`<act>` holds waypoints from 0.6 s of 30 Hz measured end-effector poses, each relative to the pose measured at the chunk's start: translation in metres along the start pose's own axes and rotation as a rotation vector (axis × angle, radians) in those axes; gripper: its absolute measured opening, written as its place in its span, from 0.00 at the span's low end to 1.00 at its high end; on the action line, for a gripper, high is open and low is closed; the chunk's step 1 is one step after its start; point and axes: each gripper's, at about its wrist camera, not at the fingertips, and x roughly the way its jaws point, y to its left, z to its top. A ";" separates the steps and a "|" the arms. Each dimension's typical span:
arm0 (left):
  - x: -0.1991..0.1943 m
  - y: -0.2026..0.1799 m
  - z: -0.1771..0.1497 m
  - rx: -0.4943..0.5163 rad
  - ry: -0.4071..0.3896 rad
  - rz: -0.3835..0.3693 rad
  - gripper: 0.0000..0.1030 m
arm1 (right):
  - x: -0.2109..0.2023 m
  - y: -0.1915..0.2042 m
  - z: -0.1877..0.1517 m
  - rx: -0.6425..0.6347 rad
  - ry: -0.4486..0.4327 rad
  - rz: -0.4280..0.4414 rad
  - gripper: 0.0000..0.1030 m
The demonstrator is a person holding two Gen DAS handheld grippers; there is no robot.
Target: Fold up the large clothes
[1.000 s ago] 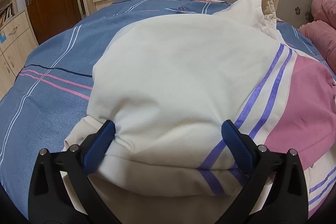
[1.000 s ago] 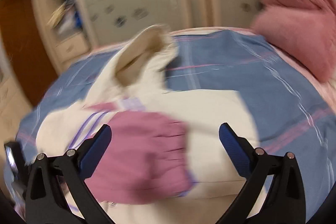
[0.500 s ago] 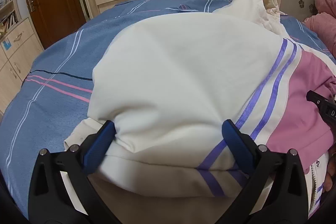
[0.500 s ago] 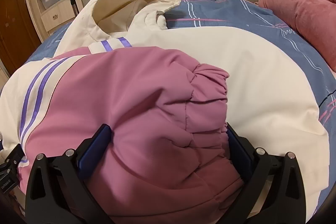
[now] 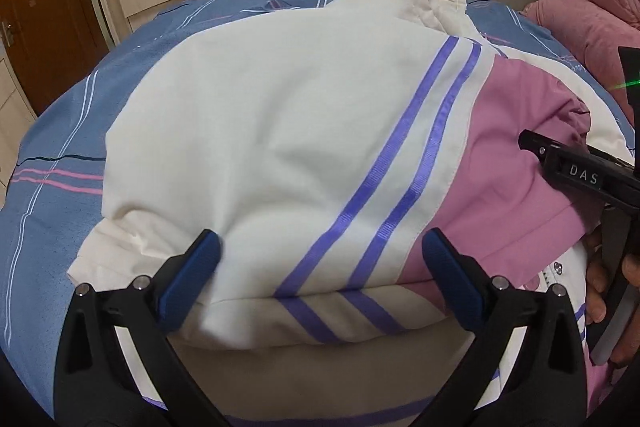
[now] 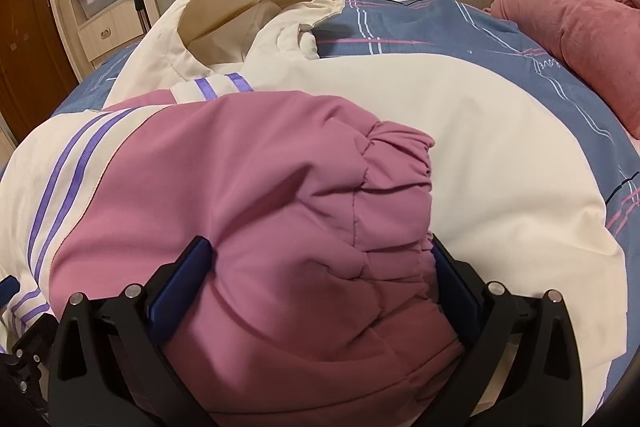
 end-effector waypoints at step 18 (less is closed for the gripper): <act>-0.055 0.030 0.010 -0.084 -0.231 0.045 0.98 | -0.001 -0.002 -0.002 0.006 -0.013 0.015 0.99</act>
